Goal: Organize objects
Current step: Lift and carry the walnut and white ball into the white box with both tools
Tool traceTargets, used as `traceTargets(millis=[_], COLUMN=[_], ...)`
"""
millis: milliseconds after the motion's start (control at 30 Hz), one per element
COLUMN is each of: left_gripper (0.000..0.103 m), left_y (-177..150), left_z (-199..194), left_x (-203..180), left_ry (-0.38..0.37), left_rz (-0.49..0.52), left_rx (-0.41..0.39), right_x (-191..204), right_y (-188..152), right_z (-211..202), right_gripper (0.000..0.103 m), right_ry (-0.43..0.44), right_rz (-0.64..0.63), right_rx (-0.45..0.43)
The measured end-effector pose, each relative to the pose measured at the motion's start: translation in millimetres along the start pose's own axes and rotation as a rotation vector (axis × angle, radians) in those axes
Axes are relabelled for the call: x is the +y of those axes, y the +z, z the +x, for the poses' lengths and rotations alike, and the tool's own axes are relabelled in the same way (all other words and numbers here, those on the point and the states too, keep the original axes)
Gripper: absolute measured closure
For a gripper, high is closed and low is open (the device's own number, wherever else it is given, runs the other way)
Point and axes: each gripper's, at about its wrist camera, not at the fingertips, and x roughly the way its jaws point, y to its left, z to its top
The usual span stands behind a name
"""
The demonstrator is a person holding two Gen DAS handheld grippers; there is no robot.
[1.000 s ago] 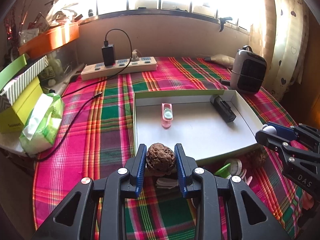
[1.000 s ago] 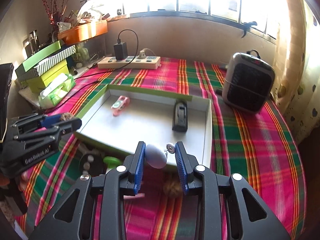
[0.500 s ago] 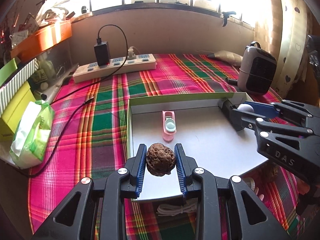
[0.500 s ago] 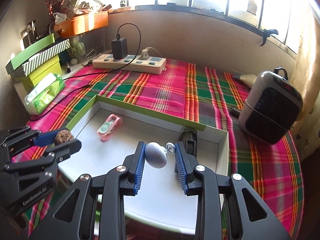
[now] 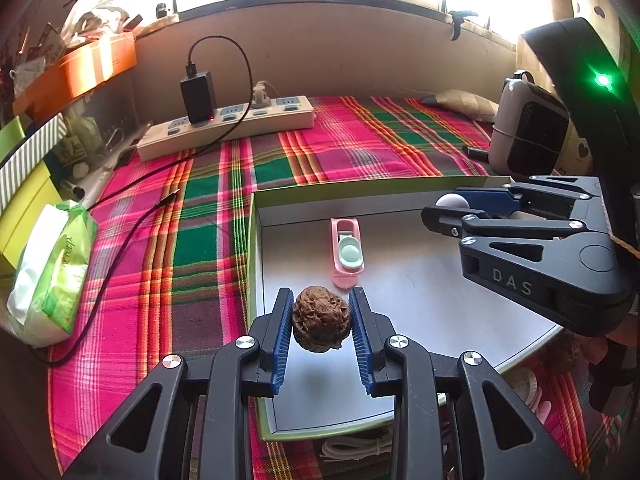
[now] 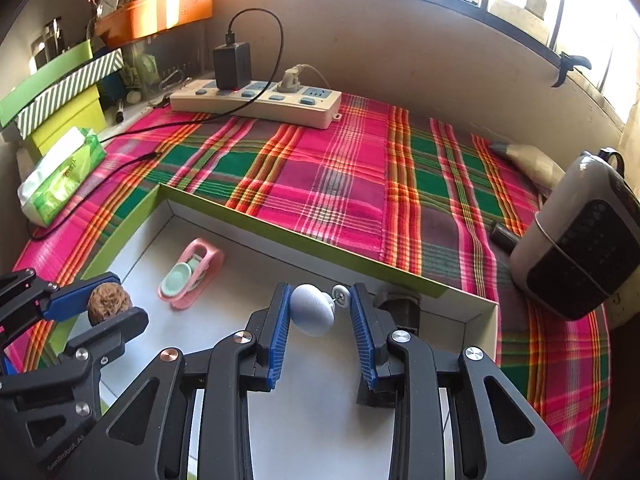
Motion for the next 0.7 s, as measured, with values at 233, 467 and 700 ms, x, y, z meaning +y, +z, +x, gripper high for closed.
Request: traceTargets(millis=[233, 467, 700], left_gripper=[0.077, 0.076, 0.076], left_y=[2, 3, 1], left_z=[2, 3, 3], left_x=[-2, -3, -4], left_ry=[0.011, 0.007, 0.011], left_rz=[0.013, 0.015, 0.021], left_rx=[-0.007, -0.004, -0.004], right_x=[2, 5, 6], right_y=[2, 2, 2], right_z=[10, 14, 15], right_gripper=[0.071, 0.071, 0.071], right_ry=[-0.003, -0.017, -0.023], right_rz=[-0.008, -0.032, -0.041], right_rx=[0.016, 0.029, 0.042])
